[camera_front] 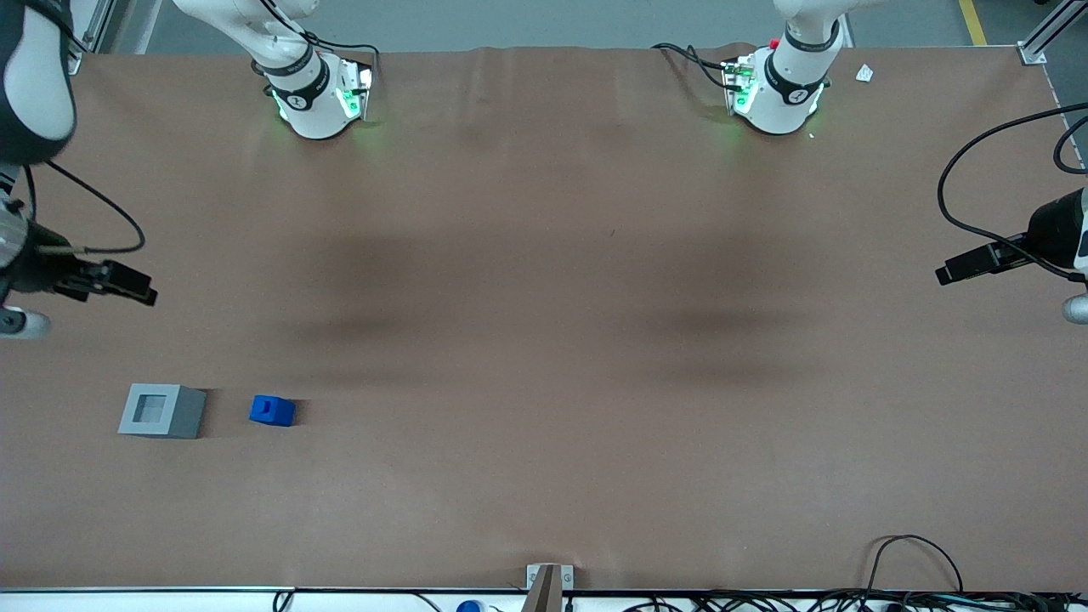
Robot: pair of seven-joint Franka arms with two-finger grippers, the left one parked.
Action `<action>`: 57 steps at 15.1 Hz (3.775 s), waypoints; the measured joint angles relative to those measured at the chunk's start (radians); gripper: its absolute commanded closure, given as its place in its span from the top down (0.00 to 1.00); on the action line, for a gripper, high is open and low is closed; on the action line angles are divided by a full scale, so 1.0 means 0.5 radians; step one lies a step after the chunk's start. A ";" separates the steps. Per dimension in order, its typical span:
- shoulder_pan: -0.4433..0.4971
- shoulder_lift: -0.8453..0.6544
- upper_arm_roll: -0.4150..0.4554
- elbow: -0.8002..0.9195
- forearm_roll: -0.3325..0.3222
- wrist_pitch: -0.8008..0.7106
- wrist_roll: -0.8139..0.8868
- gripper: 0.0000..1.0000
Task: Insert blue part into gray base with right arm
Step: 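Move the open right gripper over the small blue cube, then lower the right gripper around the blue cube and close it, then lift the blue cube and carry it above the gray base's hole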
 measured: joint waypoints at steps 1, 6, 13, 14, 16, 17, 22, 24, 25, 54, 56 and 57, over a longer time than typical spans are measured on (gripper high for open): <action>0.007 0.050 0.004 0.000 0.002 0.043 0.000 1.00; 0.069 0.334 0.014 0.000 0.003 0.360 0.013 1.00; 0.156 0.587 0.018 0.005 0.005 0.630 0.140 1.00; 0.155 0.613 0.016 0.005 0.005 0.668 0.142 1.00; 0.150 0.681 0.011 0.005 0.018 0.759 0.144 1.00; 0.147 0.723 0.010 0.005 0.040 0.809 0.144 1.00; 0.141 0.957 0.008 0.006 0.101 1.063 0.144 1.00; 0.139 1.000 0.007 0.007 0.101 1.074 0.144 1.00; 0.138 1.011 0.007 0.007 0.101 1.074 0.144 1.00; -0.268 0.827 -0.022 0.238 0.103 0.543 -0.456 0.03; -0.320 0.827 -0.022 0.237 0.103 0.535 -0.521 0.02; -0.343 0.827 -0.022 0.238 0.103 0.535 -0.552 0.02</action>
